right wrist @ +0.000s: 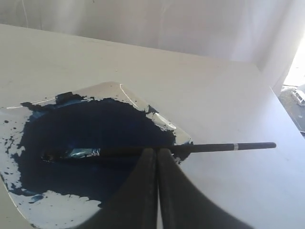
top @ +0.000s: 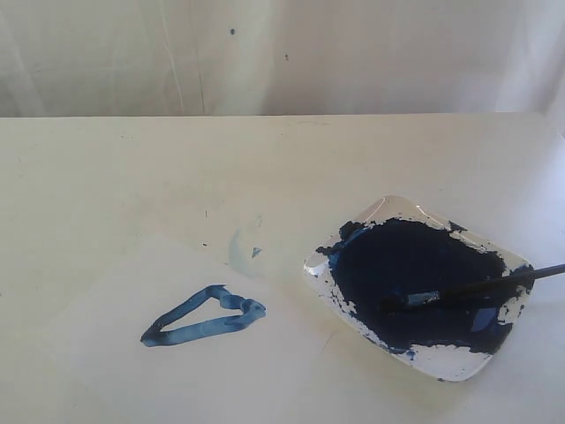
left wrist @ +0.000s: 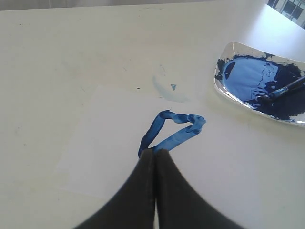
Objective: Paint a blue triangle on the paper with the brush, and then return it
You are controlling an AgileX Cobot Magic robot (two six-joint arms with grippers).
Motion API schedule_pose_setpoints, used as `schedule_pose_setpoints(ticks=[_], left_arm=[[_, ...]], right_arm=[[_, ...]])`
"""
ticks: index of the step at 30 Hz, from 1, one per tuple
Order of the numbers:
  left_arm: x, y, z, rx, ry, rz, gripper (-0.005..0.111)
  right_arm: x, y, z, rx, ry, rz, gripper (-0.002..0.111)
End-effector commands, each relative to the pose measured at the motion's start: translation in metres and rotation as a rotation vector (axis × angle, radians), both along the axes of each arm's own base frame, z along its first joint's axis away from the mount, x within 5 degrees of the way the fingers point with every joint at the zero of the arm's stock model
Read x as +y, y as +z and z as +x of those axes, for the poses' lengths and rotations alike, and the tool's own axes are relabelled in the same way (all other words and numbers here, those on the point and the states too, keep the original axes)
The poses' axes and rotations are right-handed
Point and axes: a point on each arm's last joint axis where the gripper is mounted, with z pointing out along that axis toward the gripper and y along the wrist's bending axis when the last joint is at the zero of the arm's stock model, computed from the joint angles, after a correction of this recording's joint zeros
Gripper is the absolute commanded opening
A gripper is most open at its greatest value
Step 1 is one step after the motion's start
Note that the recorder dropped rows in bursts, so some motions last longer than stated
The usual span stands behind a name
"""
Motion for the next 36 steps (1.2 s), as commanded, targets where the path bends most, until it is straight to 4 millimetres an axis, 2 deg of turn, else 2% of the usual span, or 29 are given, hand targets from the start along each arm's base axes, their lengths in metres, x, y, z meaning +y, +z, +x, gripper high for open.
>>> schedule_pose_setpoints(ticks=[1,6,14,20,24,36], left_arm=[[-0.0009,-0.0004,-0.0013,-0.001,-0.009,-0.013,0.0],[-0.0009,-0.0004,-0.0013,-0.001,-0.009,-0.013,0.0],[-0.0009,-0.0004,-0.0013,-0.001,-0.009,-0.013,0.0],[-0.0009,-0.0004,-0.0013,-0.001,-0.009,-0.013,0.0],[-0.0009,-0.0004,-0.0013,-0.001,-0.009,-0.013,0.0],[-0.0009,-0.0004,-0.0013,-0.001,-0.009,-0.013,0.0]], right_arm=[[-0.0005,0.0006,0.0002,-0.022,-0.003,-0.011,0.0],[-0.0005,0.0014,0.0003,-0.028,-0.005,-0.001,0.0],[-0.0037,0.0064,0.0018,-0.061,-0.086,0.119,0.0],[-0.005,0.0047,0.0018,-0.046,-0.108,0.108,0.0],[-0.0051,-0.003,0.0002,0.039,-0.111,0.088,0.0],[-0.0048,-0.0028,0.0002,0.041,-0.112,0.109,0.0]])
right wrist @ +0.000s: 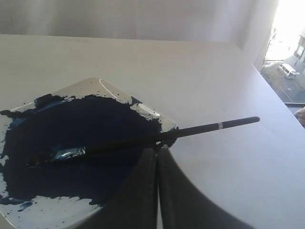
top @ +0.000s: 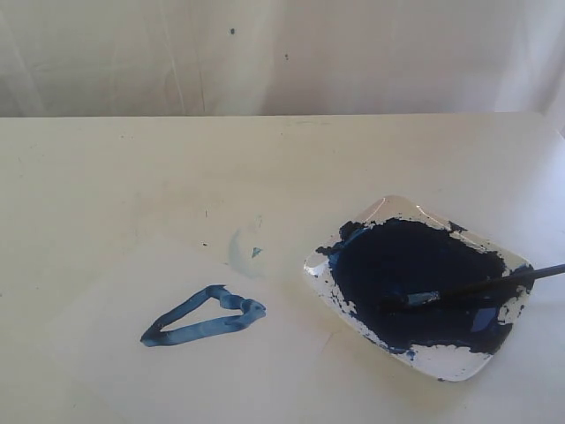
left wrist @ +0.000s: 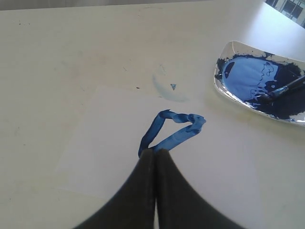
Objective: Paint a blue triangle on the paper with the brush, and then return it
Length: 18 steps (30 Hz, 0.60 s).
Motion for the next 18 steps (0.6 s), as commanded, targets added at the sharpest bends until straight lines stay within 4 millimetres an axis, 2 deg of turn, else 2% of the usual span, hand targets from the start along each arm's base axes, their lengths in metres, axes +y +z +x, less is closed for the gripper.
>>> schedule_pose_setpoints(ticks=[1,18], left_arm=[[-0.0008,-0.0003,-0.0012,-0.002,-0.007,-0.015,0.0],[-0.0008,-0.0003,-0.0012,-0.002,-0.007,-0.015,0.0]], right_arm=[[-0.0001,0.0001,-0.0002,-0.004,-0.011,0.032,0.0],[0.0004,0.0005,-0.0002,-0.006,0.005,0.043,0.0]])
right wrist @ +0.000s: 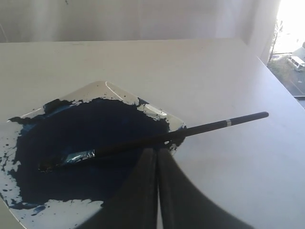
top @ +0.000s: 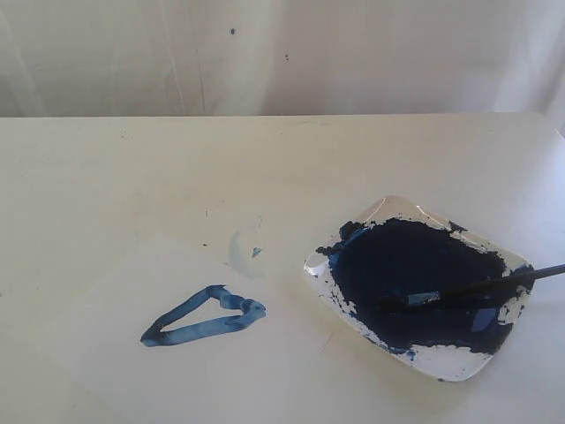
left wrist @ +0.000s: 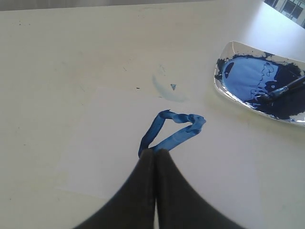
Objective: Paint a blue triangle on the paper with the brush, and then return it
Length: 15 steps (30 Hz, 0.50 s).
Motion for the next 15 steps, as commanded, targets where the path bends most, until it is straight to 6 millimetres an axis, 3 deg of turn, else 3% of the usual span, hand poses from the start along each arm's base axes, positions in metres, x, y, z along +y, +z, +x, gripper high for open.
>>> schedule_pose_setpoints(ticks=[1,15], left_arm=[[-0.0008,-0.0003,-0.0012,-0.001,-0.007,-0.017,0.0],[-0.0008,-0.0003,-0.0012,-0.001,-0.007,-0.017,0.0]], right_arm=[[-0.0002,0.0005,-0.0001,-0.015,0.004,-0.011,0.0],[-0.0001,0.0005,-0.0001,-0.016,0.007,-0.018,0.0]])
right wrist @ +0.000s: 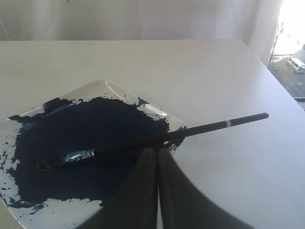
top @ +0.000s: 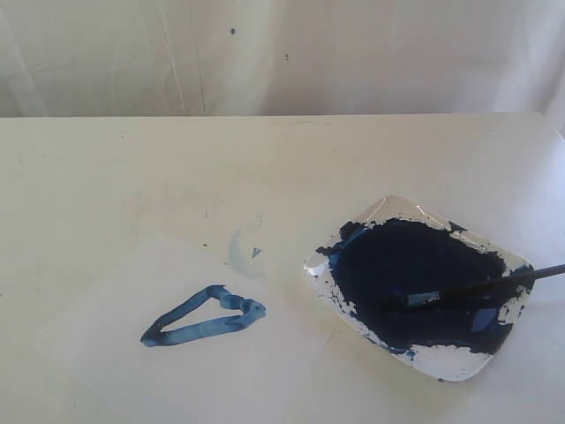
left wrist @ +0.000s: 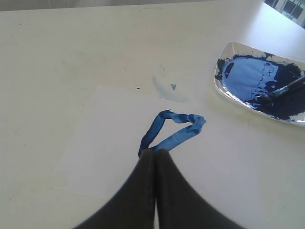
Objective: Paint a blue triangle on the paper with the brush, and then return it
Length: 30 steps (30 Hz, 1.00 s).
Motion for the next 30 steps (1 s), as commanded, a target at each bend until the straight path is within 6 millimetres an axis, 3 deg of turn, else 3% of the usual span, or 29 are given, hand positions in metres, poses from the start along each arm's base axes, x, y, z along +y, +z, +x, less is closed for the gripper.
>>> schedule_pose_setpoints(ticks=[1,30], left_arm=[[-0.0008,-0.0003,-0.0012,-0.001,-0.007,-0.017,0.0],[-0.0008,-0.0003,-0.0012,-0.001,-0.007,-0.017,0.0]], right_arm=[[0.0,0.0005,-0.0001,-0.015,0.004,-0.009,0.0],[0.0001,-0.0004,-0.0003,0.0,-0.001,0.018,0.0]])
